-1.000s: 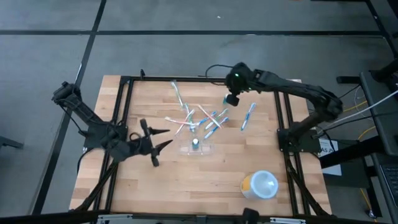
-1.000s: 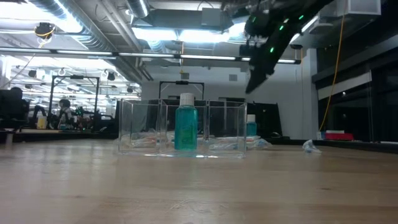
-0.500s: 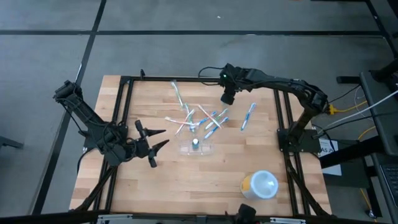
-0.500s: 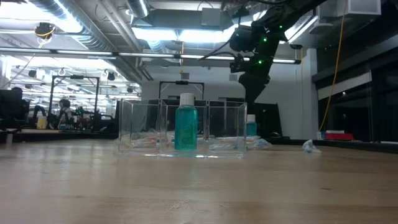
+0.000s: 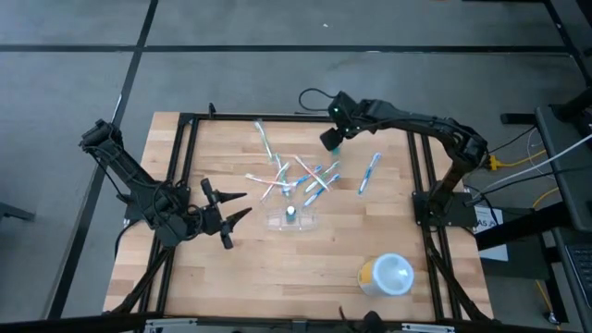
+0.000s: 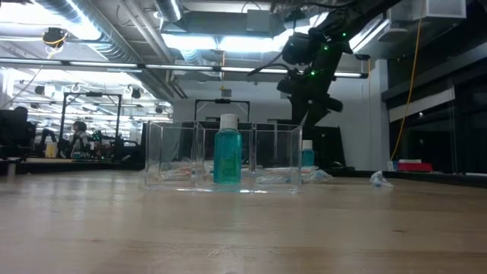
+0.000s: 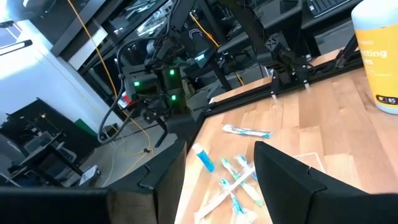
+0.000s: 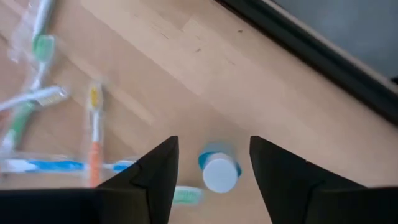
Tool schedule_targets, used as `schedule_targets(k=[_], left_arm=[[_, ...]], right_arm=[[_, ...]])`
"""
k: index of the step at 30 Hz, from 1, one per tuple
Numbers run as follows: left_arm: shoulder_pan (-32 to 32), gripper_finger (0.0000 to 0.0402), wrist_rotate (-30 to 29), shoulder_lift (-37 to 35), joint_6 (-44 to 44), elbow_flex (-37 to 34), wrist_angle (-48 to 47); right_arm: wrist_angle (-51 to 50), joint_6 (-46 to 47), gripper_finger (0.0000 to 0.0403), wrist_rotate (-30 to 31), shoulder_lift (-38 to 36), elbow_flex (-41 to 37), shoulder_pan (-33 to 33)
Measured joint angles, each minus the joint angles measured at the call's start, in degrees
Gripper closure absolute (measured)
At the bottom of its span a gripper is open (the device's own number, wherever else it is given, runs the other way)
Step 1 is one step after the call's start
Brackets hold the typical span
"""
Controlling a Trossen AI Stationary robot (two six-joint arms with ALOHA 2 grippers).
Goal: Pick & Place toothbrushing station
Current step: Put the blue mouthwash into the transparent organizer
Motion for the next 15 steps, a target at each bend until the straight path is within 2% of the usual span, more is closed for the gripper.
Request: schedule_targets(k=[8, 15], left_arm=[[0.0, 0.0217, -0.02, 0.03, 0.1, 0.02, 0.83], [0.0, 0.0217, -0.01, 0.03, 0.53, 0.02, 1.44]], right_arm=[[-4.86, 7.84, 0.0204, -0.54, 0.0, 0.0, -0.42], [-4.75, 12.26, 0.0204, 1.14, 0.49, 0.02, 0.04]])
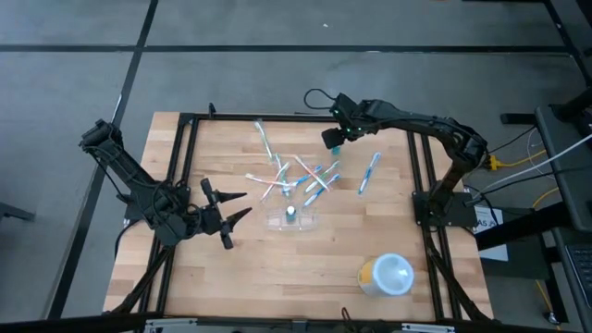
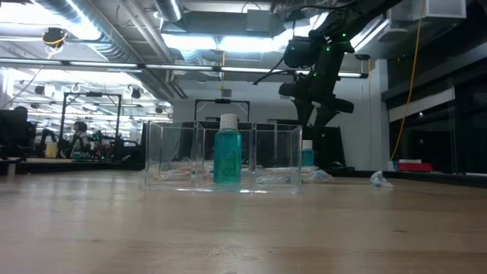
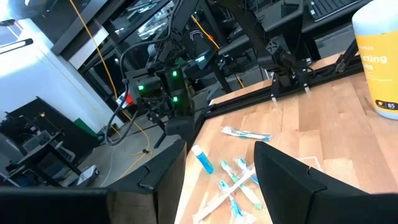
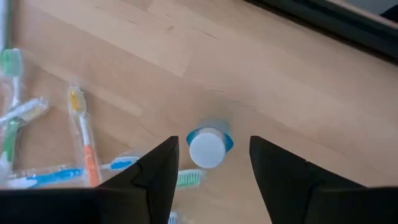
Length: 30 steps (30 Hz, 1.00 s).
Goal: Pick & Place toothbrushing station
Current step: Put the blue mouthwash into the transparent organizer
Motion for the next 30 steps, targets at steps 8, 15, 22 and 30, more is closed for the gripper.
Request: schedule_targets(k=[8, 15, 22, 30], left_arm=[[0.0, 0.0217, 0.07, 0.0, 1.55, 0.0, 1.63], [0.0, 0.0217, 0.07, 0.0, 1.58, 0.0, 1.57], [0.0, 0.0217, 0.11, 0.0, 1.56, 0.0, 1.57], [0.0, 0.0217, 0.14, 0.0, 1.58, 0.0, 1.54]], right_arm=[[-0.12, 1.48, 0.0204, -0.16, 0.82, -0.02, 0.92], [-1.44, 1.64, 0.0204, -0.12, 1.42, -0.02, 0.96], [-0.75, 1.29, 0.0204, 0.04, 3.69, -0.02, 1.32], [0.78, -0.15, 0.0204, 1.54, 4.21, -0.02, 1.27]])
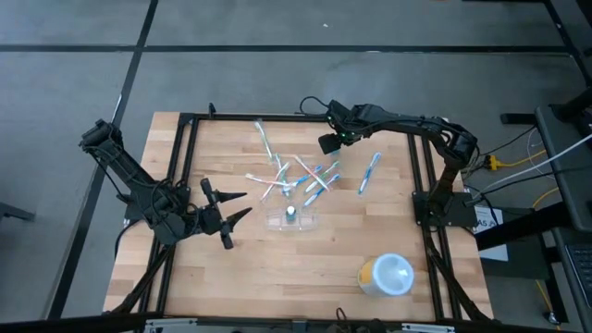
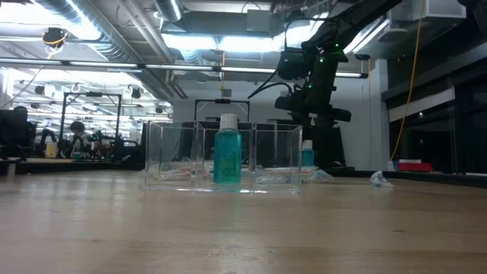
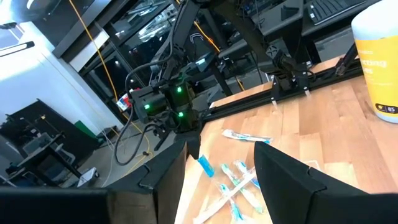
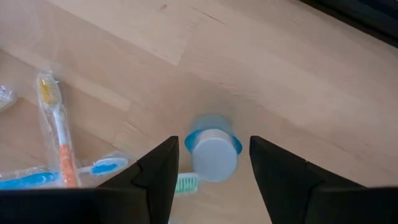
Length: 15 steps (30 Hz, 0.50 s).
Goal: Pick & Place toothbrushing station
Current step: Put the blue mouthwash into the transparent organizer
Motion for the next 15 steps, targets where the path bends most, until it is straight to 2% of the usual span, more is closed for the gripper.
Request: schedule_targets(k=[15], left_arm=[[0.0, 0.0217, 0.0, 0.0, 0.0, 0.0, 0.0]], right_arm=[[0.07, -0.41, 0.0205, 0.01, -0.02, -0.01, -0.16]])
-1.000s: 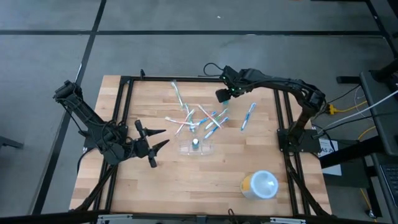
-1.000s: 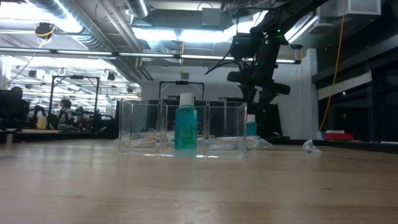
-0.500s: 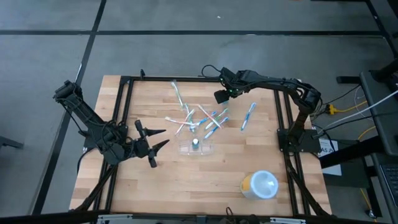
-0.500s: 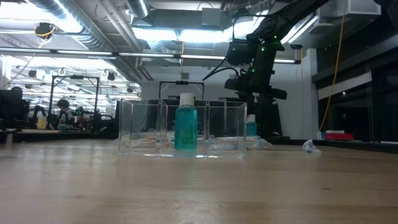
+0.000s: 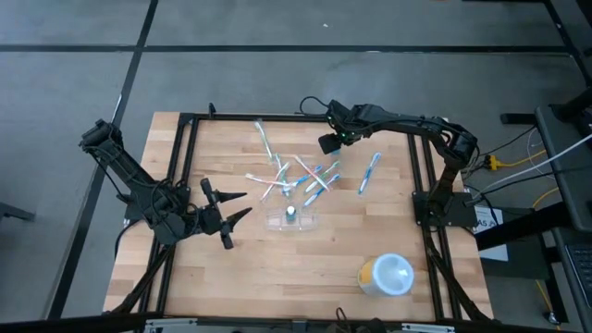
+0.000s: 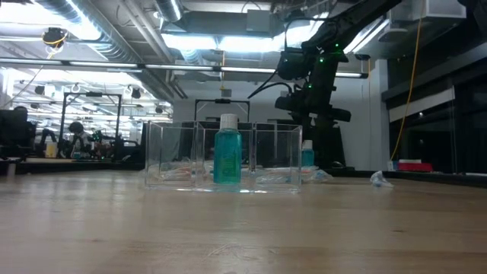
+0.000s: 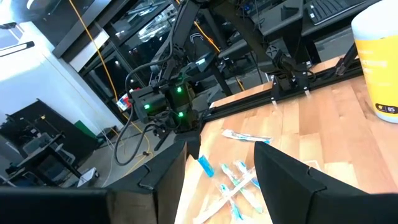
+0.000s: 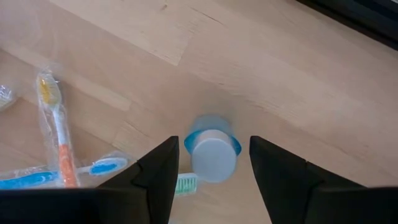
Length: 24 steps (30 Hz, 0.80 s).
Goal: Pick & Place toothbrushing station
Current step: Put the blue mouthwash into the transparent organizer
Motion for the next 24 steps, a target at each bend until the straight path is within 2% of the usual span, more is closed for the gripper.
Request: schedule_targets(k=[5, 17, 24], left_arm=[[0.0, 0.0217, 0.0, 0.0, -0.01, 0.0, 0.0], [0.0, 0.0217, 0.0, 0.0, -0.02, 0.0, 0.0], [0.01, 0.0217, 0.0, 0.0, -0.02, 0.0, 0.0]], right_arm=[[0.12, -0.02, 0.0218, 0.0, 0.0, 0.0, 0.0], [0.34, -0.52, 0.0284, 0.02, 0.0, -0.01, 0.0], [0.79, -0.92, 0.0296, 0.38, 0.51, 0.08, 0.0]])
